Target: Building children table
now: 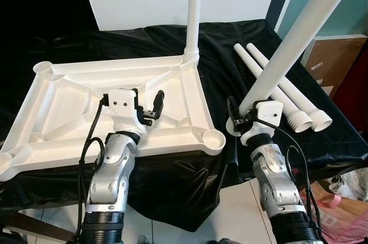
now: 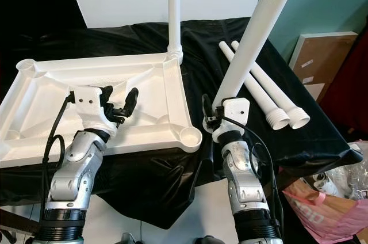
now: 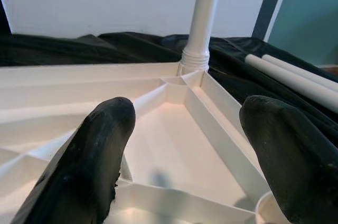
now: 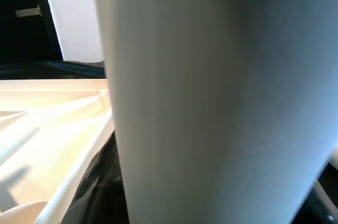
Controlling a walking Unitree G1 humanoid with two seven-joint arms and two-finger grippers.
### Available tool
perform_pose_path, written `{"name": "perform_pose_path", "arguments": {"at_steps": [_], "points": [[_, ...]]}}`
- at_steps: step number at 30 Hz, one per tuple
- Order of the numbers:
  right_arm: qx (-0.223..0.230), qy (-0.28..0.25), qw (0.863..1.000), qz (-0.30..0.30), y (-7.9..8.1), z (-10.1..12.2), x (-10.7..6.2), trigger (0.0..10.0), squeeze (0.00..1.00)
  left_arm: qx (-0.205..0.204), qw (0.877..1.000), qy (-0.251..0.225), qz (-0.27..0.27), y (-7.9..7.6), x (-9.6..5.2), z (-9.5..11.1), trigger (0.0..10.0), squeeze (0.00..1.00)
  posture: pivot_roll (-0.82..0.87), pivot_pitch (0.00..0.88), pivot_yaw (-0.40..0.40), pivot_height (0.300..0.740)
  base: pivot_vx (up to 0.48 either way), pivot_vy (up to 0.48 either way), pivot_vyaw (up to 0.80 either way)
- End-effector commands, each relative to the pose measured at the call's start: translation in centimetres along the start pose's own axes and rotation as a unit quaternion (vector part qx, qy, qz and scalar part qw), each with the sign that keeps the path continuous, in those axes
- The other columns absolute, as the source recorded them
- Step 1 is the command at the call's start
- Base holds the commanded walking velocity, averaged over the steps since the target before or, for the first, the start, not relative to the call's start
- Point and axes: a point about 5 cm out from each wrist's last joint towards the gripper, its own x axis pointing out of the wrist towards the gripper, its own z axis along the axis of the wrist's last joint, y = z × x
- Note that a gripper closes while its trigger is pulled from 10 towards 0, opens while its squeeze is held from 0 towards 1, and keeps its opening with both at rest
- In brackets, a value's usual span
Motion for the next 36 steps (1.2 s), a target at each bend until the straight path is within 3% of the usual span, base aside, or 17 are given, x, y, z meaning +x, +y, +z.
{"name": "perform_pose_path", "arguments": {"at_steps": [1, 13, 28, 36], "points": [[-0.006, -0.003, 1.000, -0.003, -0.2, 0.0, 0.1, 10.0, 0.00, 0.003, 1.000, 0.013, -0.005, 0.1, 0.0, -0.4, 10.0, 0.00, 0.00, 0.064, -0.030, 0.740, 0.000, 0.352, 0.00], [-0.014, -0.003, 1.000, -0.005, -0.6, 0.0, 0.2, 10.0, 0.00, -0.004, 1.000, 0.018, -0.001, -0.2, 0.1, -0.5, 10.0, 0.00, 0.00, 0.063, -0.033, 0.740, 0.000, 0.397, 0.00], [-0.022, -0.004, 1.000, -0.012, -1.1, -0.1, 0.3, 10.0, 0.00, 0.032, 0.999, 0.011, -0.041, -1.2, 0.0, -0.2, 10.0, 0.00, -0.01, 0.065, -0.036, 0.740, 0.000, 0.000, 0.00], [-0.026, -0.005, 0.999, -0.018, -1.4, 0.0, 0.4, 10.0, 0.00, 0.015, 0.999, 0.010, -0.033, -0.9, 0.1, 0.1, 10.0, 0.00, 0.00, 0.070, -0.039, 0.740, 0.000, 0.000, 0.00]]}}
